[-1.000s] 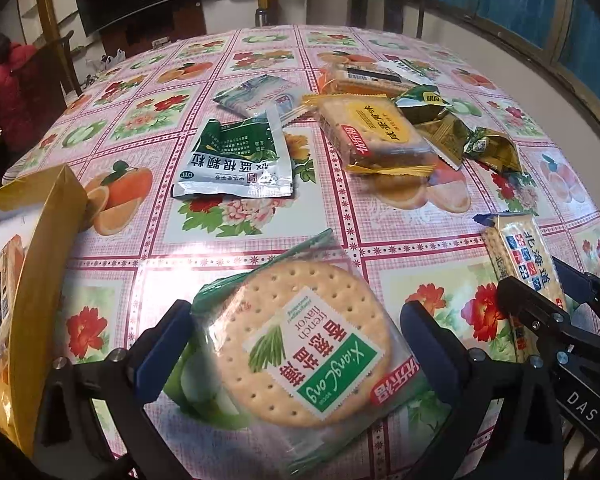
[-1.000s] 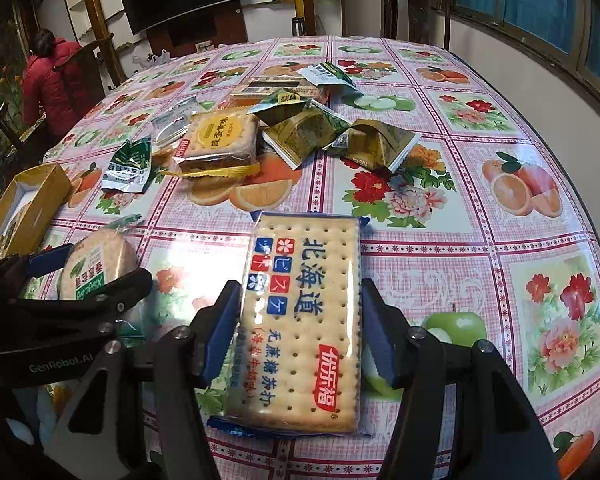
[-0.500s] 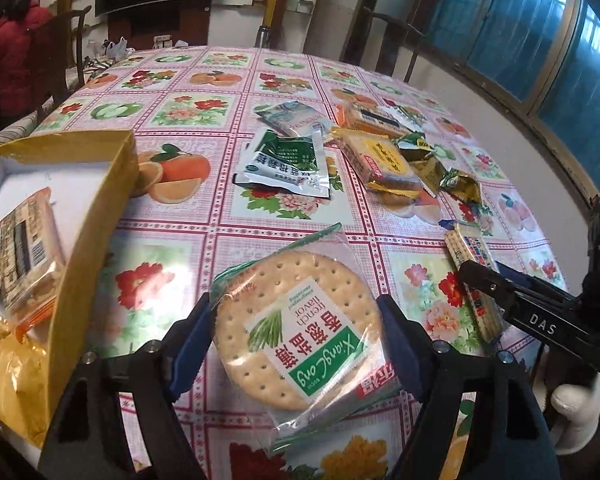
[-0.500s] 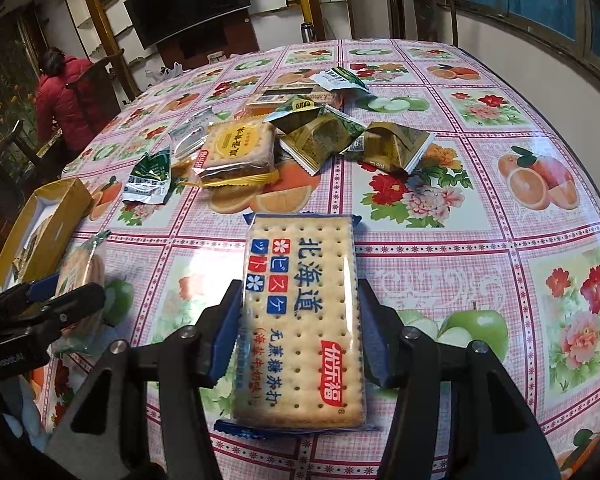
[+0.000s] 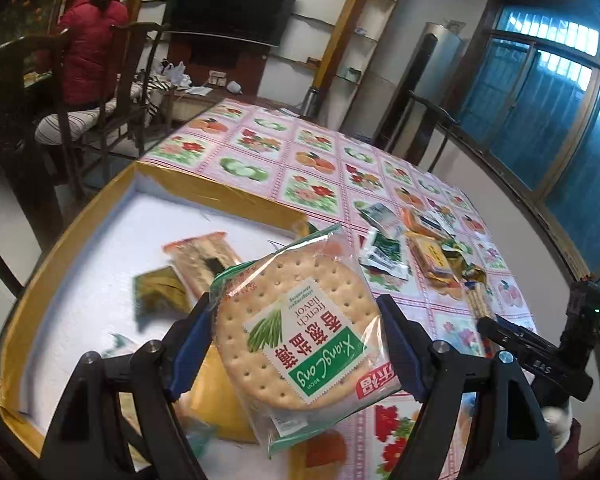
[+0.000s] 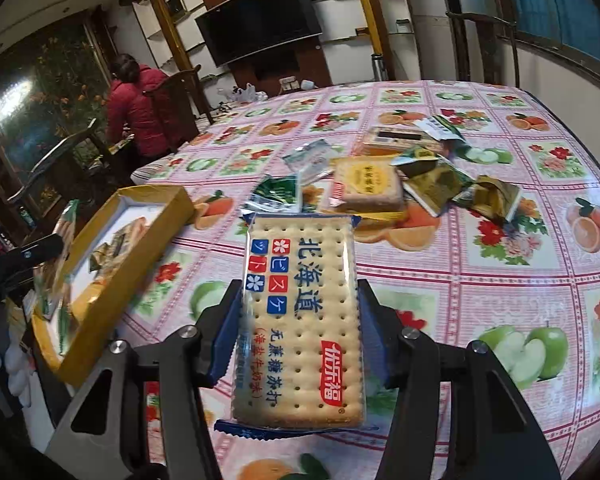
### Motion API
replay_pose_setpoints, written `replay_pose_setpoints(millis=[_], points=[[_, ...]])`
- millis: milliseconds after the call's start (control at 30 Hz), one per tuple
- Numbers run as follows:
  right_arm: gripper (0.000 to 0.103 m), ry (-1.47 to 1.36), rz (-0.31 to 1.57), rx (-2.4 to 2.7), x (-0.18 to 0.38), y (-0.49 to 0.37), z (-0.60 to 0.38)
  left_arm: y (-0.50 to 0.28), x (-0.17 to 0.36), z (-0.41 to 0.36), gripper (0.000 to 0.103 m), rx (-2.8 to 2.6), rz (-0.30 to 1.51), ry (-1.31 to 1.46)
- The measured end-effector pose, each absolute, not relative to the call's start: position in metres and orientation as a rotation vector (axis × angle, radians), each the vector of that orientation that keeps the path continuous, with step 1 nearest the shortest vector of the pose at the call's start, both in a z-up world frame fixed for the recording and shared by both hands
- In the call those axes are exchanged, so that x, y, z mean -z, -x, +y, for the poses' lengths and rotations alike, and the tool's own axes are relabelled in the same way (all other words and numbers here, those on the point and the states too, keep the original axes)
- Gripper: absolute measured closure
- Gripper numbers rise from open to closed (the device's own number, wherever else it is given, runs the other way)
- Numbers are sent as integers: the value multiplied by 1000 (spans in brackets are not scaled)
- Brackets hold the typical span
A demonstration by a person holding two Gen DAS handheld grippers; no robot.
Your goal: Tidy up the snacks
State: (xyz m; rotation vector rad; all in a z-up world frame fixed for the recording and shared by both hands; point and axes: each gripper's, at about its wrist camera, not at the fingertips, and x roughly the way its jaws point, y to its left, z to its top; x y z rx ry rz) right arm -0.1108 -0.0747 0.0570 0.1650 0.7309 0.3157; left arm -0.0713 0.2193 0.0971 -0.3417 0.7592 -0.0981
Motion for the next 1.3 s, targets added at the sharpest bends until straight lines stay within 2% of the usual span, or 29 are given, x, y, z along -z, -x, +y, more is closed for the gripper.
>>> replay_pose_setpoints(millis=[333,767,900,1033,1167,1300], points=[[47,-133,794,-536,-101,73,48,41,-76,304,24,-75,773,345],[47,4,963,-540,-51,-4,187,17,-43,351,23,-95,854,419],[46,8,984,-528,-42,-14,202,19,-45,354,21,-71,852,416],[42,-3,988,-521,-36,-17,205,23,-49,359,21,-69,852,464],[35,-60,939,-526,-48,-11,189,36,-64,355,21,-59,808,484],[35,-80,876,-522,-70,0,157,63,-91,336,21,-39,731,474]])
